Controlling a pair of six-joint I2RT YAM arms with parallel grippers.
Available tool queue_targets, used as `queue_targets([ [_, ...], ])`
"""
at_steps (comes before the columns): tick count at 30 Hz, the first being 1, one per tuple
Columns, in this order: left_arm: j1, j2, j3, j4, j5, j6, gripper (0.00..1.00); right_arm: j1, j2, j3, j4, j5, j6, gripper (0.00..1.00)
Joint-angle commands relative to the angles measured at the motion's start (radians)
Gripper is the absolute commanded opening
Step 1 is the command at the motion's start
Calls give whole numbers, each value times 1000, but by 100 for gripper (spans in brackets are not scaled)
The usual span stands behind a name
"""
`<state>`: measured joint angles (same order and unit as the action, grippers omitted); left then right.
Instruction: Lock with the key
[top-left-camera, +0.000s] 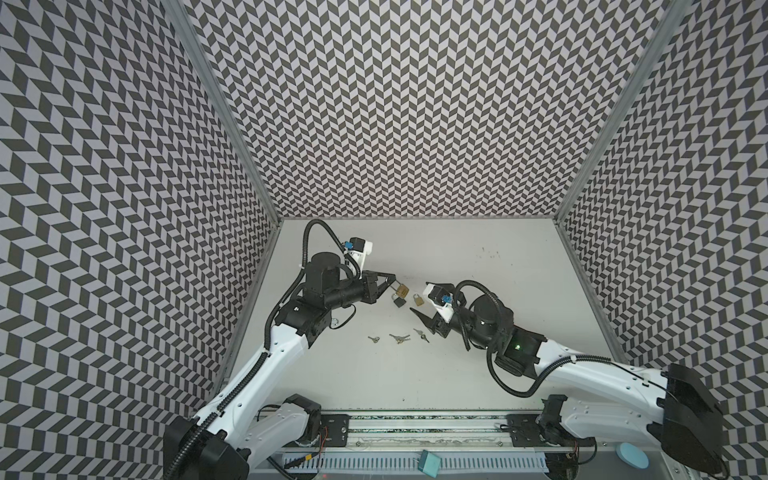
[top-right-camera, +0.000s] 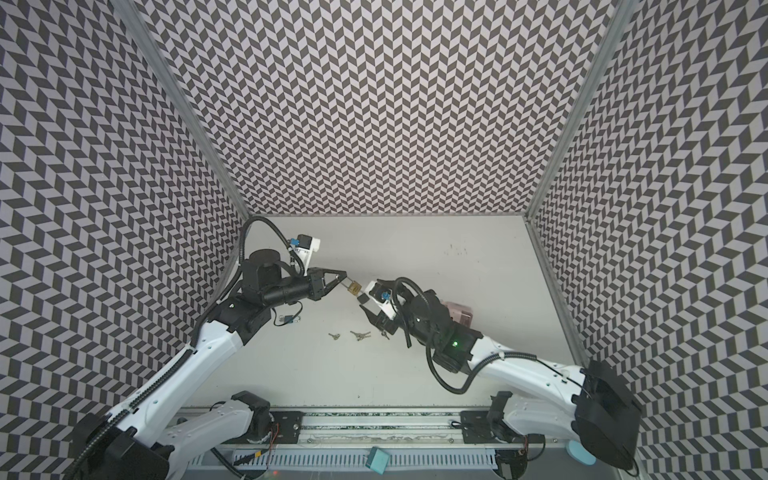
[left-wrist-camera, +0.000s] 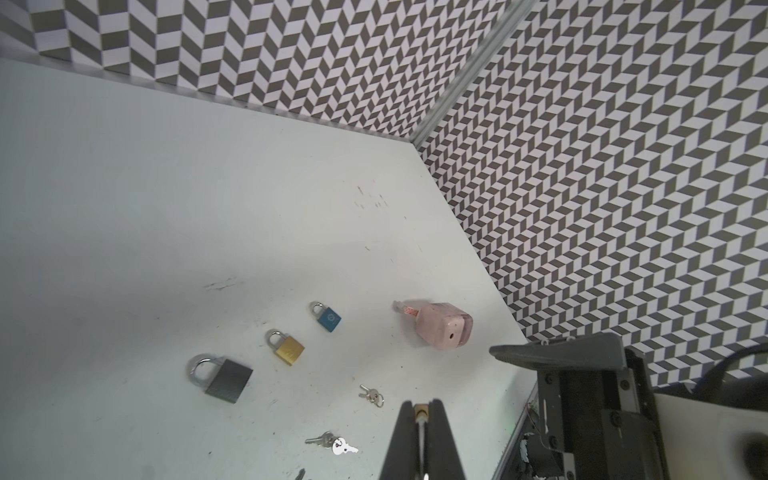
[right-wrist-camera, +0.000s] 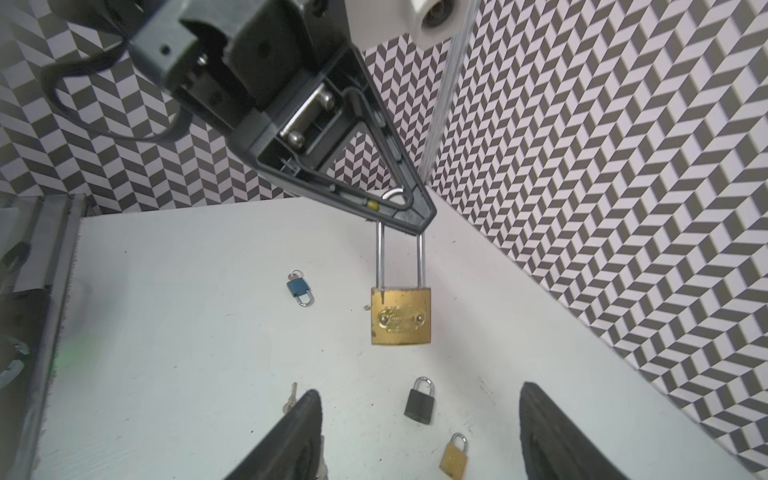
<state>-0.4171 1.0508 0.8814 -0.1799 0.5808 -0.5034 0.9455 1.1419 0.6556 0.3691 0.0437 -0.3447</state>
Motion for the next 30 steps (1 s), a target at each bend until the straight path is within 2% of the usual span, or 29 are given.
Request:
queue_targets([
  [1,-51,8,45,85,-5,-23,0,-7,-25,-33,162,-30,-76,73],
  [9,-112,22,36,126,-25,-46,0,-7,10,-14,167,-72,-50,72],
  [18,-127,31,42,134,-25,-34,0,-7,42,3,141,-72,-21,45],
  [23,-128,36,47,131,-20,-21,0,-7,47,13,127,-72,-9,36],
  [28,-129,33,44,138,-16,-27,0,-7,61,12,130,-34,-5,37],
  [30,-128,31,45,134,-18,-20,0,-7,74,16,131,-16,-7,51],
])
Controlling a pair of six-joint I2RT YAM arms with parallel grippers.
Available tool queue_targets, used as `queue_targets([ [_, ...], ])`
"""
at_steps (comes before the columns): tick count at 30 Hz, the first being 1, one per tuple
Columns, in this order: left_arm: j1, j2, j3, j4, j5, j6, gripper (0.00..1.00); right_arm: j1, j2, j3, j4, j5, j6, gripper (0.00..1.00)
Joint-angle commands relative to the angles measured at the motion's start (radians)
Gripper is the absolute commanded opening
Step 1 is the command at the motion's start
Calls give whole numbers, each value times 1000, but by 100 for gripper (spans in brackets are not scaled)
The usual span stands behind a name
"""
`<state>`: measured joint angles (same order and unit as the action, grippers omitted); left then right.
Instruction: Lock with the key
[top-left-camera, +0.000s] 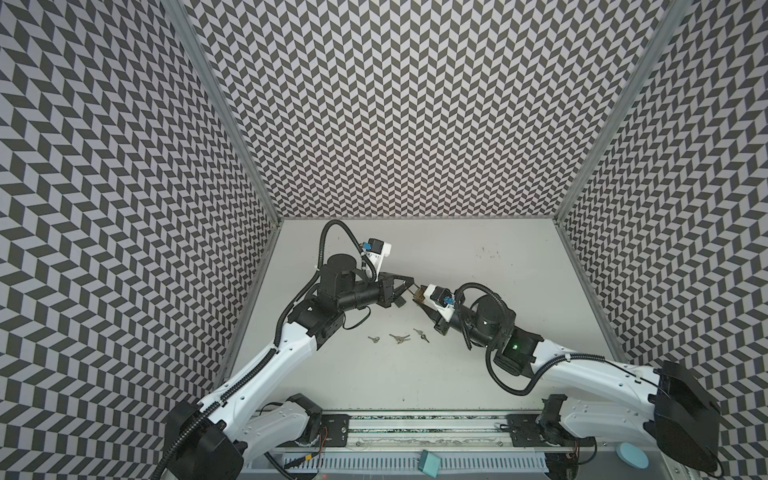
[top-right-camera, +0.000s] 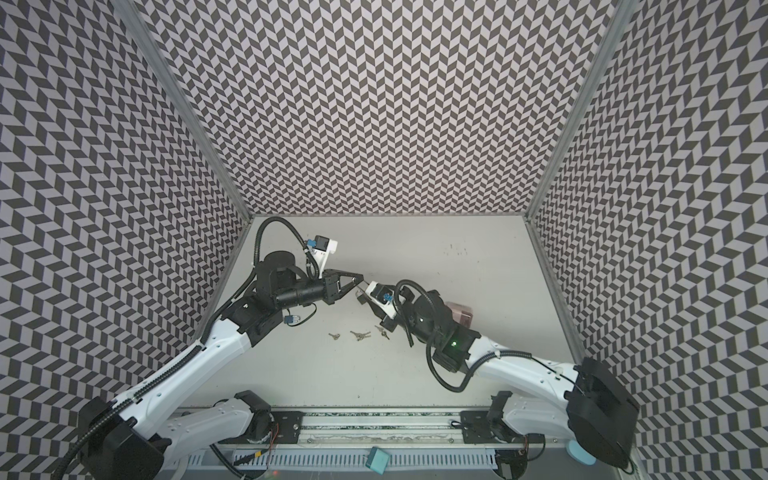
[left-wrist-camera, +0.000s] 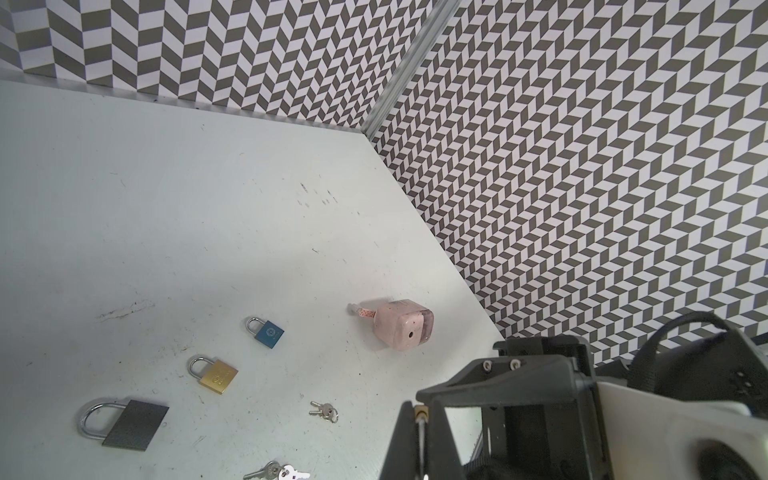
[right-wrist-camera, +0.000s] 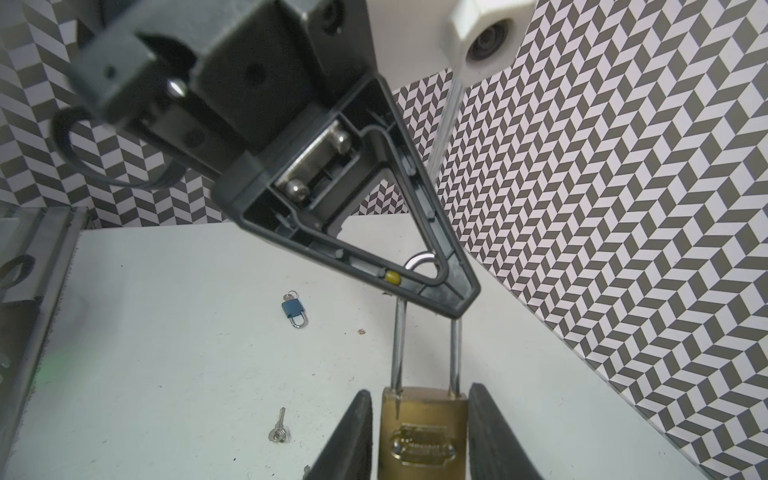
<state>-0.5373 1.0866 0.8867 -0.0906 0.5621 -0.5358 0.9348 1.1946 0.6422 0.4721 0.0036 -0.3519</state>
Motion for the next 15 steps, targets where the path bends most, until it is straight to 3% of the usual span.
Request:
queue_targets([
  [1,-9,-2,42,42,1,15,0,3,22,30,25,24,2,56],
  [4,-9,4,41,46,5,9,0,4,19,29,26,19,11,56],
  [15,-10,4,32,58,6,6,0,4,13,36,18,-5,40,32],
])
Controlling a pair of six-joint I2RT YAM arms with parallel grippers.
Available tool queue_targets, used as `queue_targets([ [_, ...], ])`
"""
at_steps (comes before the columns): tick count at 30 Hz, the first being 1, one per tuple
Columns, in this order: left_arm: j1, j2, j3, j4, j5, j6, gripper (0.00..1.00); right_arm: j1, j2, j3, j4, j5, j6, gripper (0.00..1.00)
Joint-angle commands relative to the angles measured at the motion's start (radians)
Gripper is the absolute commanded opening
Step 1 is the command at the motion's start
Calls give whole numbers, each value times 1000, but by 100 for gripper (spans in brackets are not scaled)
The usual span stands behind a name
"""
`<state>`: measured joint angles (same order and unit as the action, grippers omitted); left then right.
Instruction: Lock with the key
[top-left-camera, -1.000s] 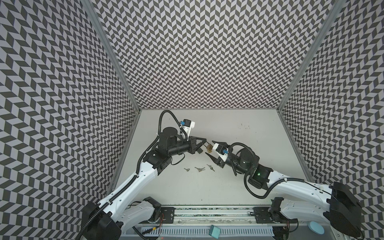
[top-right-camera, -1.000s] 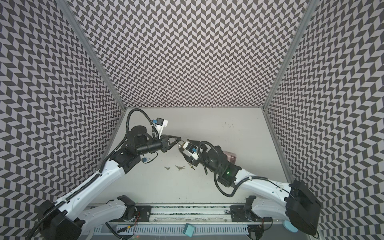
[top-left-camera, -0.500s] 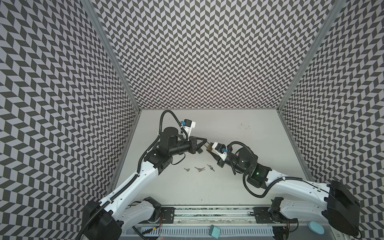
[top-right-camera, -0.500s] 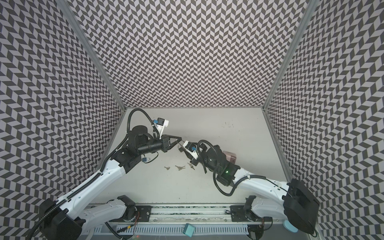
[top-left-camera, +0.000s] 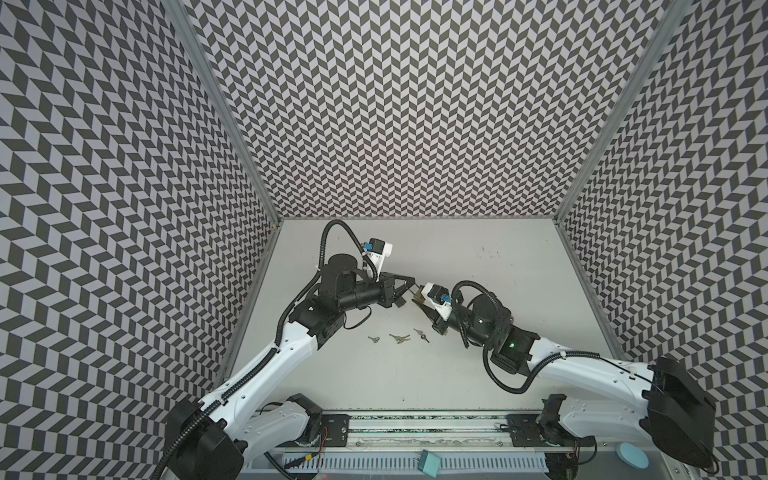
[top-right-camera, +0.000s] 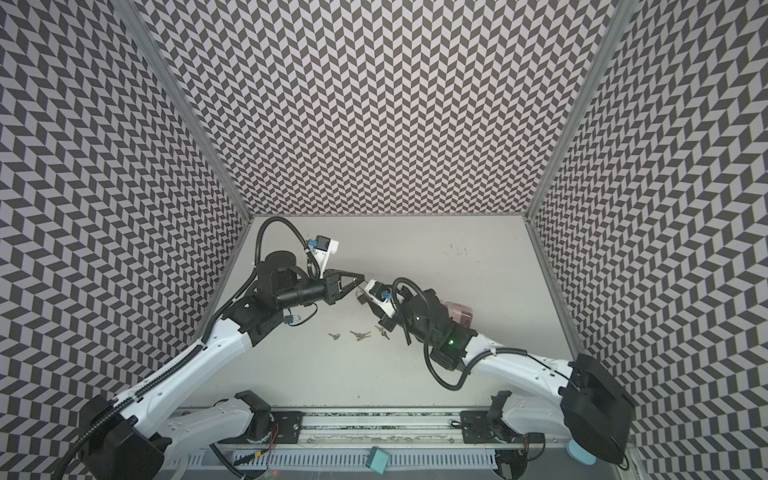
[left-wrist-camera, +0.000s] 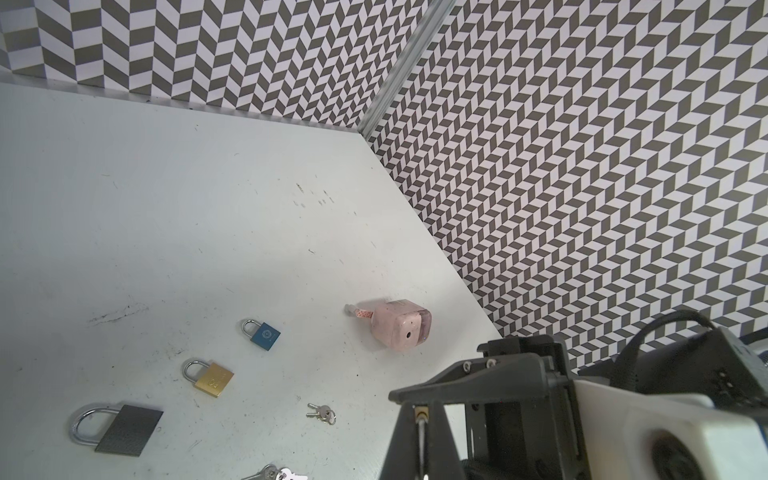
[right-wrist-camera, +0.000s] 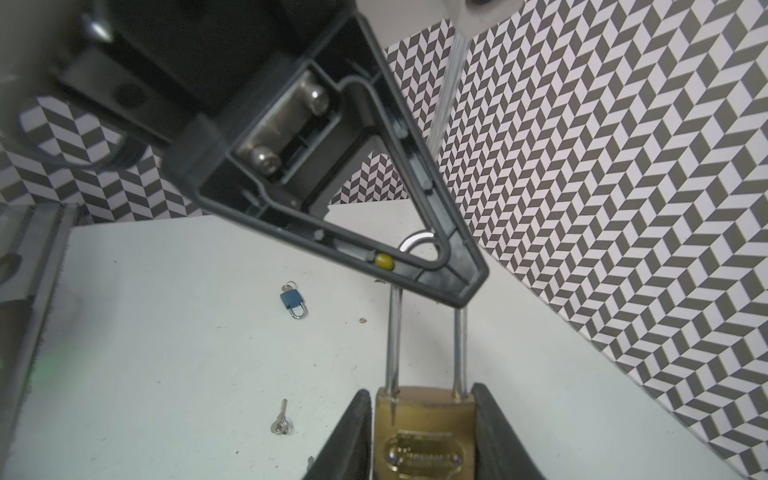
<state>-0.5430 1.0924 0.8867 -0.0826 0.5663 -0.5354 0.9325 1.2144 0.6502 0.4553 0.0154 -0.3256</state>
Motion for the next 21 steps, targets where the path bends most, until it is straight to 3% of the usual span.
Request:
queue_targets([
  [1,-5,-4,31,48,-2,8,0,6,-8,26,38,-17,13,29],
  [8,-3,-2,38,35,-26,18,0,6,-20,24,26,-23,30,15],
  [10,-1,-16,44,13,-64,27,32,7,-17,27,30,-16,42,9],
  [12,21,-44,38,-12,-133,41,71,8,3,36,36,-15,56,5],
  [14,76,-69,31,-34,-163,47,94,9,27,59,17,-17,86,4],
  [15,112,-80,32,-56,-178,48,99,9,39,77,-5,-9,118,2],
  [21,264,-162,32,-231,-401,63,100,14,150,134,-37,11,231,0],
])
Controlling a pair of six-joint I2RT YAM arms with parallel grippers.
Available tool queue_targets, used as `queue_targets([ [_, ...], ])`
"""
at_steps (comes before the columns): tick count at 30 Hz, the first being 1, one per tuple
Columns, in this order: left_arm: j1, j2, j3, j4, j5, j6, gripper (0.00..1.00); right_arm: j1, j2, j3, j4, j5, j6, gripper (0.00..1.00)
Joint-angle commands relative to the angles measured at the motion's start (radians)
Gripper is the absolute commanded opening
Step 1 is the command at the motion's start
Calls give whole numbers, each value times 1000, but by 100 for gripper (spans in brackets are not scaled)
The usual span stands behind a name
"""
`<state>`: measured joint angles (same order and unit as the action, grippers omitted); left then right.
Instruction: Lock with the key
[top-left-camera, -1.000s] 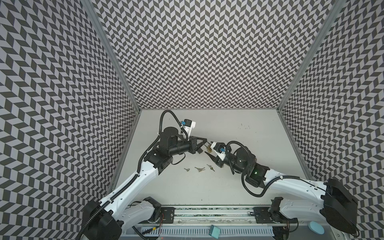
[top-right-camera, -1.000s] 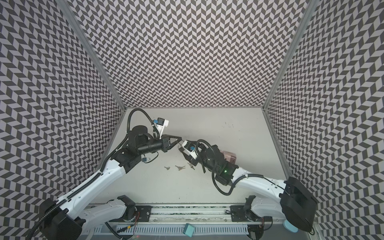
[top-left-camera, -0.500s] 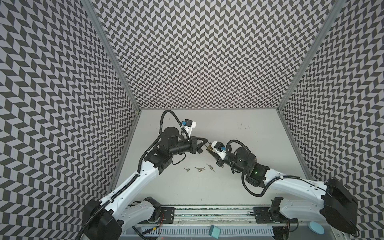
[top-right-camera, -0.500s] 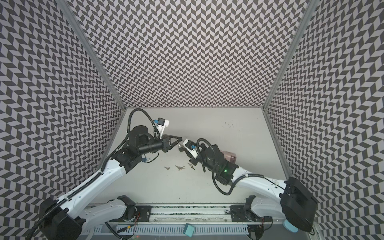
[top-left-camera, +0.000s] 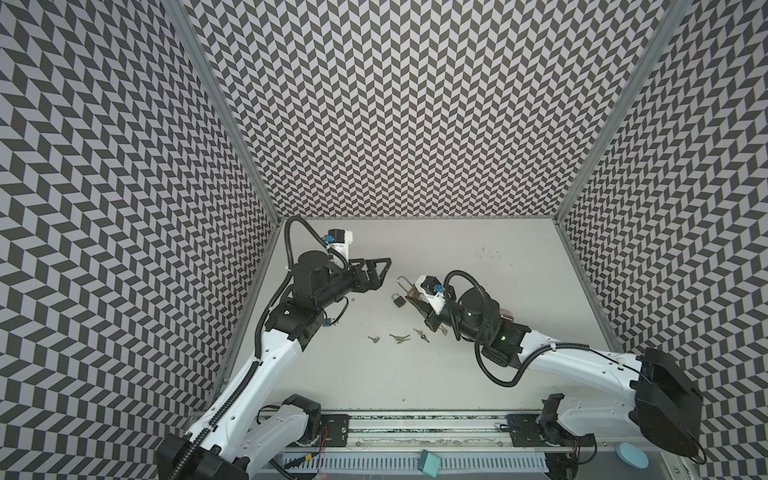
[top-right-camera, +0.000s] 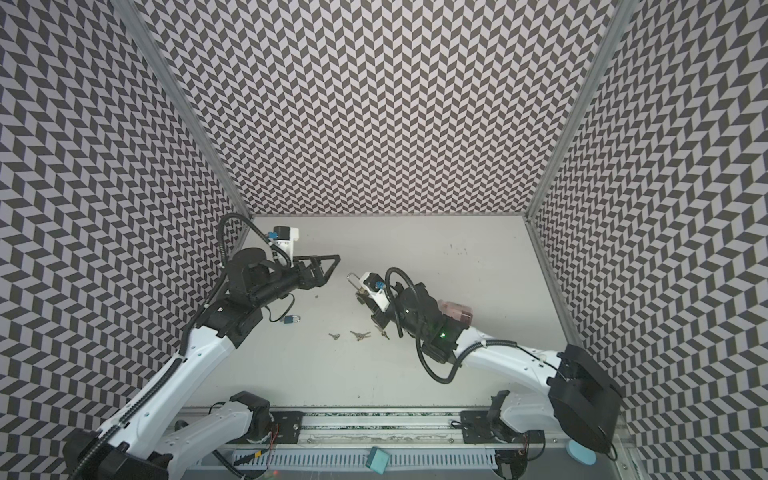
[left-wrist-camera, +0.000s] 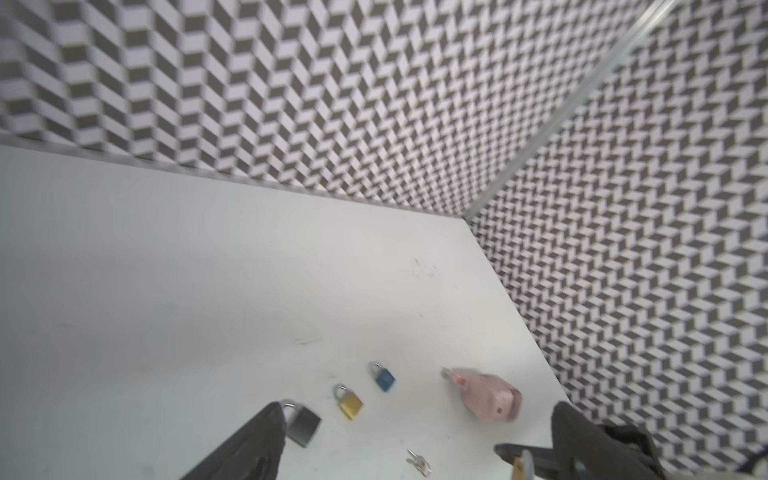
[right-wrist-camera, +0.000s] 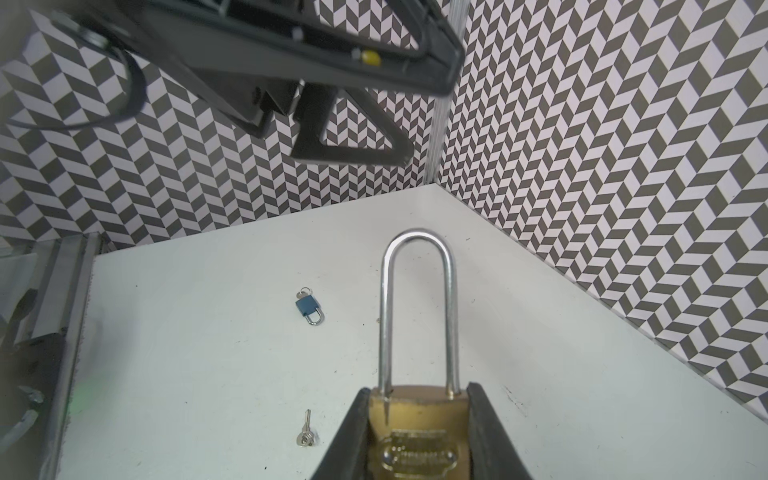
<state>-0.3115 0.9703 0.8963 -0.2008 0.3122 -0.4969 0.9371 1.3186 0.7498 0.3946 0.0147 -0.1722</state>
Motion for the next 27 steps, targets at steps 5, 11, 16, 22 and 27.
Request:
queue_targets([
  [5,148,-99,-22,-212,-248,-10,100,18,238,195,-135,36,176,0],
  [11,240,-203,-111,-245,-256,-29,100,25,495,426,-324,60,262,0],
  [16,250,-225,-127,-270,-251,-33,100,26,639,539,-389,80,308,0],
  [22,251,-241,-129,-279,-286,-49,100,26,805,715,-508,136,353,0],
  [27,252,-262,-143,-291,-313,-57,100,24,869,773,-542,130,376,0],
])
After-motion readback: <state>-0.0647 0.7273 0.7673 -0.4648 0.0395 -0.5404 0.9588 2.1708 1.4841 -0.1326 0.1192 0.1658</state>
